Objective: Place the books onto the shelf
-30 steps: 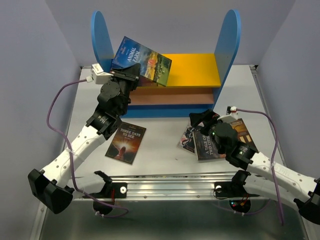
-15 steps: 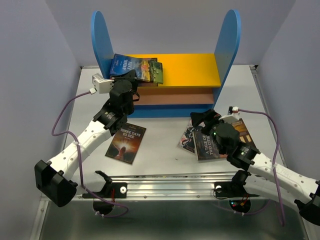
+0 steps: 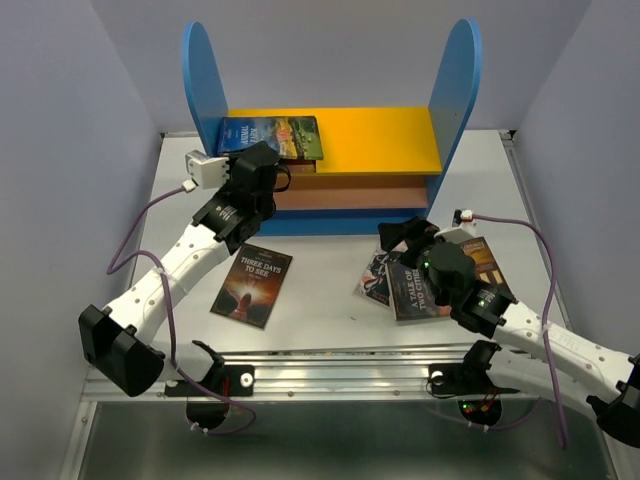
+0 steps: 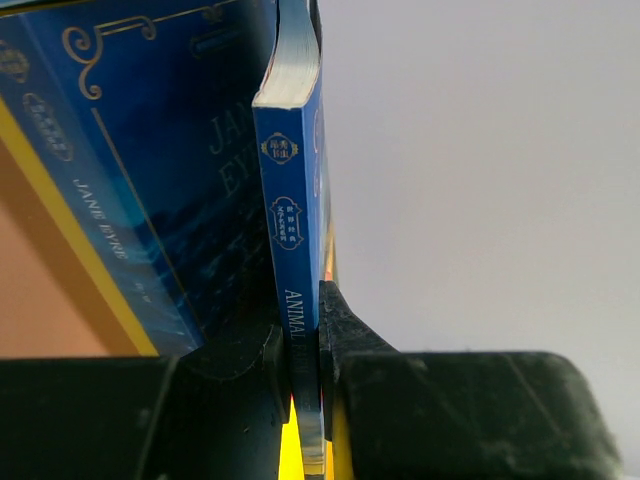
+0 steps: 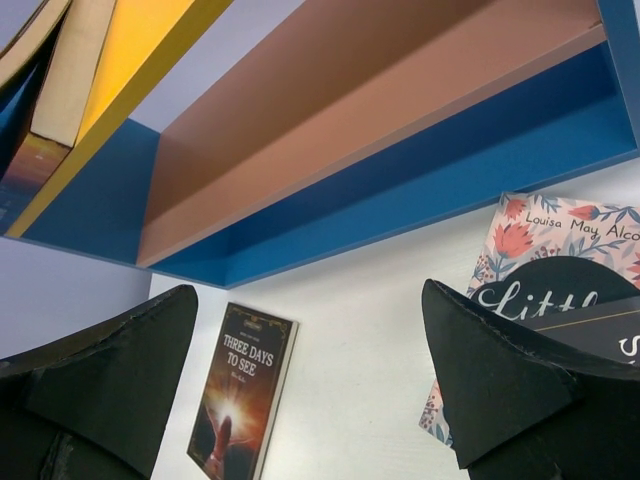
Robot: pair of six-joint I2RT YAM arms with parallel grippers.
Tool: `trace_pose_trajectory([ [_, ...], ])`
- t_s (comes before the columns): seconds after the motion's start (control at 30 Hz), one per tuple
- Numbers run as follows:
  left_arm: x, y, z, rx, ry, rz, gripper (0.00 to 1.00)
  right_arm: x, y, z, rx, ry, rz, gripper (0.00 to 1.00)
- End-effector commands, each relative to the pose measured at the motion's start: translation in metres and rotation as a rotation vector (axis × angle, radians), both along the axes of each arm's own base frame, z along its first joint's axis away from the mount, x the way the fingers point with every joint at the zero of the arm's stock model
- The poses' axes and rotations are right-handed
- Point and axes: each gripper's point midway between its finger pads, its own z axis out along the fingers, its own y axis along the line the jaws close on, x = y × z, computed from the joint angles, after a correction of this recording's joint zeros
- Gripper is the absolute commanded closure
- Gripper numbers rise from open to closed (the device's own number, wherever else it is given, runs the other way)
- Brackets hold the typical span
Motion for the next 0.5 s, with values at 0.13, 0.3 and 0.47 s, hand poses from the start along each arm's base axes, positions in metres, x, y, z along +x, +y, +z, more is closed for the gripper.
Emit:
trace_pose_trajectory([
  [0.13,0.0,0.011,0.032,-0.055,-0.051,0.077,1.0,0.004,-0.004,0.031,0.026,-0.06,-0.033,0.0],
  [0.3,0.004,0.007,0.027,-0.049,-0.033,0.067,1.0,0.004,-0.004,0.033,0.028,-0.064,-0.031,0.0],
  [0.47,0.003,0.01,0.018,-0.08,0.016,0.095,1.0,0.005,-0.003,0.031,0.026,-0.061,-0.028,0.0],
])
